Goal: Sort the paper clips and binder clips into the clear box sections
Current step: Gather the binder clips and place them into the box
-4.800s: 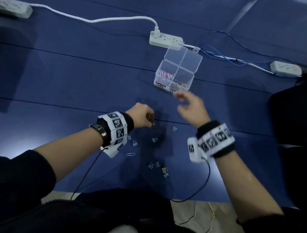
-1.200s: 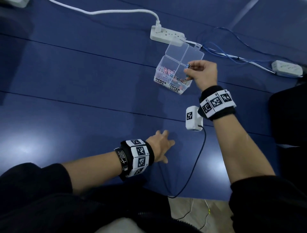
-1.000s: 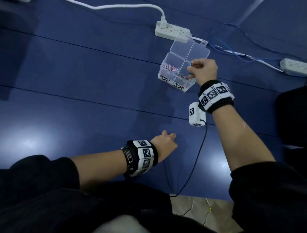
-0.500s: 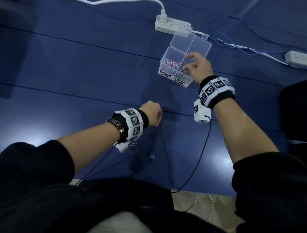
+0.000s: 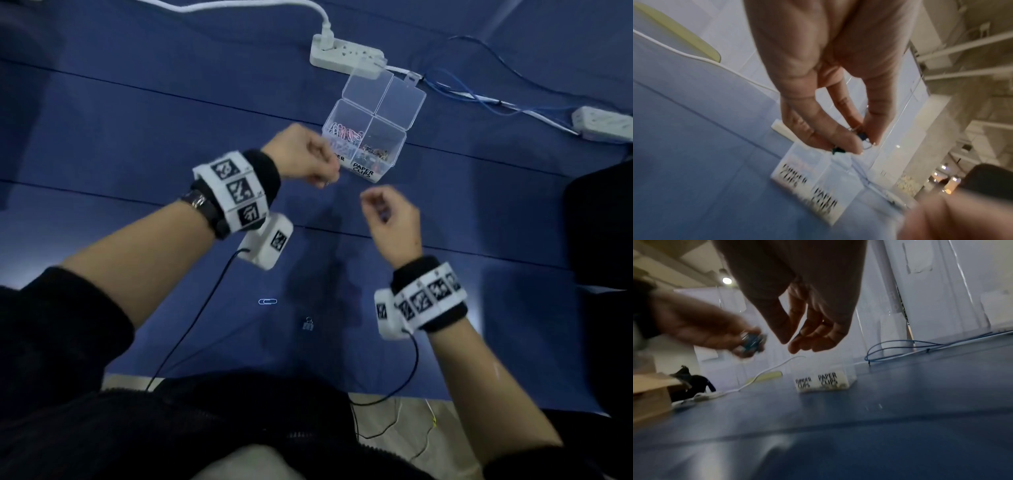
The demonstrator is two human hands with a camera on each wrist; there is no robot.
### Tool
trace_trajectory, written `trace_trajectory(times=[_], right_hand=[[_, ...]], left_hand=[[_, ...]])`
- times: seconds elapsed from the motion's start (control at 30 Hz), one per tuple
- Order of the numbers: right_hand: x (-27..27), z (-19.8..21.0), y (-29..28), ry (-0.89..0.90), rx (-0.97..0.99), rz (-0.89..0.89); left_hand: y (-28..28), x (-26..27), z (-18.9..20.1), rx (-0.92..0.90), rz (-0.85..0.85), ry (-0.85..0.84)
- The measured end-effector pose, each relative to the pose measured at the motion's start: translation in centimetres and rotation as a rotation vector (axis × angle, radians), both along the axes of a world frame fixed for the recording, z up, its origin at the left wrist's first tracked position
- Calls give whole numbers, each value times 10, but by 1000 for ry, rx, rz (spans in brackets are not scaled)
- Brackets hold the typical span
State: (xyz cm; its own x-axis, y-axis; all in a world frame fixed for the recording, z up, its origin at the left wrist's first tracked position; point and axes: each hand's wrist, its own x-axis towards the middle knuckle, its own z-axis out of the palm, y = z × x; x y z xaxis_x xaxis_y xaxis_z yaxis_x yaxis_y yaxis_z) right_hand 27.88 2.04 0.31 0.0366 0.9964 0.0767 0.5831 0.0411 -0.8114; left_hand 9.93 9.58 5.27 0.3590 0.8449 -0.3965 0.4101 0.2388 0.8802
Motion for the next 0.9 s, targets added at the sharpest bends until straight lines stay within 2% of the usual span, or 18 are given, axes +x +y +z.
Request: trace_trajectory(times=[0.1, 0.23, 0.33, 0.43, 0.57, 0.77, 0.83, 0.9], right_hand=[[0, -11, -47, -16, -170, 96], [-16, -17, -95, -157, -435, 504], [-32, -29, -112, -321, -540, 678], [-37, -34, -114, -328, -519, 680], [-33, -37, -109, -302, -562, 663], [-20, -37, -98, -278, -467, 515], [-19, -38, -94, -249, -440, 493], [-17, -37, -89, -224, -411, 454]], left_hand=[[29, 24, 15, 66, 72, -70], [57, 65, 15, 74, 130, -29], [62, 87, 3, 146, 131, 64], [60, 98, -7, 223, 64, 164], [54, 95, -12, 247, 1, 214], [40, 74, -1, 323, -350, 308], [31, 65, 4, 358, -426, 355], [17, 52, 7, 471, -467, 378]])
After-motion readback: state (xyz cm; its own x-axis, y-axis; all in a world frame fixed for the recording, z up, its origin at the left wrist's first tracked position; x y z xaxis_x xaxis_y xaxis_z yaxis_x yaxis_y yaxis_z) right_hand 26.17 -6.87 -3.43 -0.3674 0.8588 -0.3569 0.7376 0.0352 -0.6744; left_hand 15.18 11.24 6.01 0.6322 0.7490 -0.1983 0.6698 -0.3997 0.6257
